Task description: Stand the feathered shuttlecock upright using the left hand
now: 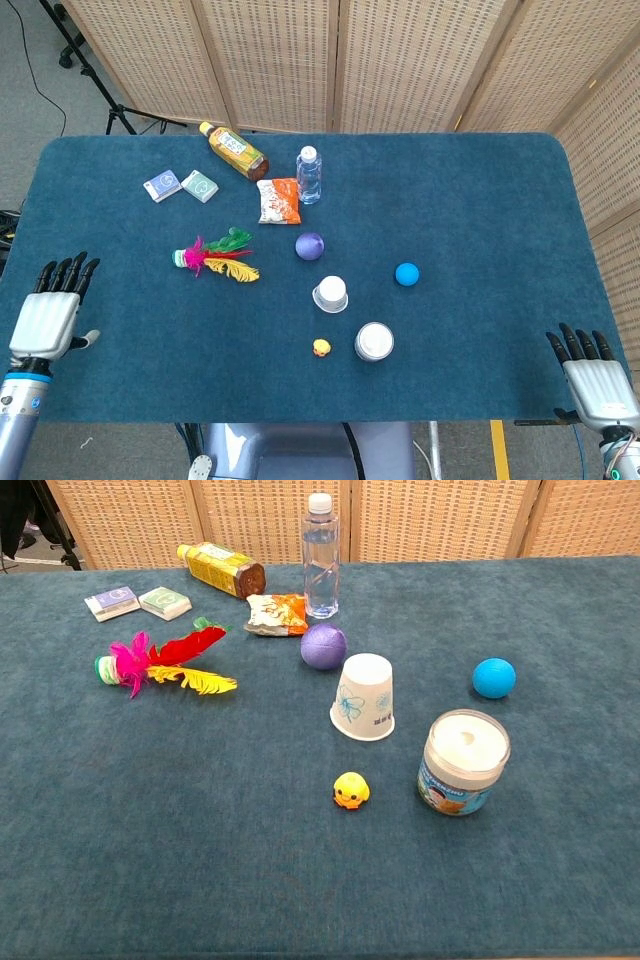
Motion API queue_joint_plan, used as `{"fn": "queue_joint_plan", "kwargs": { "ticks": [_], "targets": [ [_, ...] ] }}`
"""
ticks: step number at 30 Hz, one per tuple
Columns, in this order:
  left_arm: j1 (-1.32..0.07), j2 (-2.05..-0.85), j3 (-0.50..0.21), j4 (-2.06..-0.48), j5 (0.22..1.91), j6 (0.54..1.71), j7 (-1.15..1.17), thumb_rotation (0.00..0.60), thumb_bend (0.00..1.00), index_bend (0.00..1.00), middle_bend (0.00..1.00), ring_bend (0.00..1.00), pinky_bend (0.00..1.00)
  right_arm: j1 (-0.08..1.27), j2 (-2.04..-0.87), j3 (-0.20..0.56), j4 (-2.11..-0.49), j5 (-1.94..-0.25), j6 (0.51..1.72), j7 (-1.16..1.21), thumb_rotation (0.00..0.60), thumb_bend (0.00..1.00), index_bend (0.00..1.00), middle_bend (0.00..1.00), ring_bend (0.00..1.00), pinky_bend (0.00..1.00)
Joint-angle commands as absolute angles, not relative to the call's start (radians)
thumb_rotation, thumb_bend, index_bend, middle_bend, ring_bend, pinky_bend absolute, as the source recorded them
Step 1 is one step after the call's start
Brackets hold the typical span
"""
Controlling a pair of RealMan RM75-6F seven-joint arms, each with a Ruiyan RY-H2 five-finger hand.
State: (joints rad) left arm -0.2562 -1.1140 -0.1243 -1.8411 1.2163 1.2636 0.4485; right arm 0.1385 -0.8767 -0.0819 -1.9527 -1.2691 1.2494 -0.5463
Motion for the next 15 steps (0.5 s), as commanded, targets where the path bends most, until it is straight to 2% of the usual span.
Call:
{"fn": "queue_joint_plan", "kwargs": {
  "ticks": [1,5,9,15],
  "targets": [
    [-0.349,-1.157,-0.19,-1.879,1.081,1.175,0.503,0.6,0.12,0.08,0.0,0.0,0.0,0.138,-0.876,-0.084,-1.953,-1.276,1.248,-0.54,0.6,0.0,0.0,0.0,0.0,0.0],
    [-0.428,-1.203,-0.24,-1.888,0.958,1.1,0.503,0.6,0.13,0.2,0.0,0.0,0.0,0.139,-0.875,-0.084,-1.95,-1.279,1.242,-0.528,0.6,0.0,0.0,0.0,0.0,0.0],
    [-0.514,-1.269,-0.279,-1.86,0.838,1.073,0.548,0.6,0.15,0.3,0.0,0.0,0.0,0.141,-0.873,-0.084,-1.943,-1.283,1.235,-0.508,0.6,0.0,0.0,0.0,0.0,0.0],
    [-0.609,-1.347,-0.308,-1.813,0.738,1.077,0.583,0.6,0.16,0.35,0.0,0.0,0.0,0.145,-0.869,-0.082,-1.934,-1.284,1.221,-0.478,0.6,0.0,0.0,0.0,0.0,0.0]
  ]
}}
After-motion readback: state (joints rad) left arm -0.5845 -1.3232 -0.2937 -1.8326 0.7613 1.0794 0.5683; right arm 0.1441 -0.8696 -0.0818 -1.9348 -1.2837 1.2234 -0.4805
